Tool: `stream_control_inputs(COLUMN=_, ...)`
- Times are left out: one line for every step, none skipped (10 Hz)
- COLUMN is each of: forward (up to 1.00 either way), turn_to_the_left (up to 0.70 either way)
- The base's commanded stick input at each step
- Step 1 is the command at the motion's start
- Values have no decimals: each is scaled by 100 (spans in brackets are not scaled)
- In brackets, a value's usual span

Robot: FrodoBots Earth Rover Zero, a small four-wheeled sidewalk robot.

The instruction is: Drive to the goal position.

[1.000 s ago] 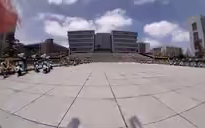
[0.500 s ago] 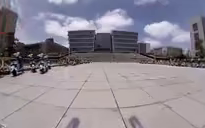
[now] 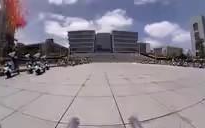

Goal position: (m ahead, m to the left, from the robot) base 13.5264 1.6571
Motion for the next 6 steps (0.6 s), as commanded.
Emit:
stream_control_inputs(forward=70, turn_to_the_left=0)
stream_control_inputs(forward=70, turn_to_the_left=0)
stream_control_inputs(forward=70, turn_to_the_left=0)
stream_control_inputs(forward=70, turn_to_the_left=0)
stream_control_inputs(forward=70, turn_to_the_left=0)
stream_control_inputs(forward=70, turn_to_the_left=0)
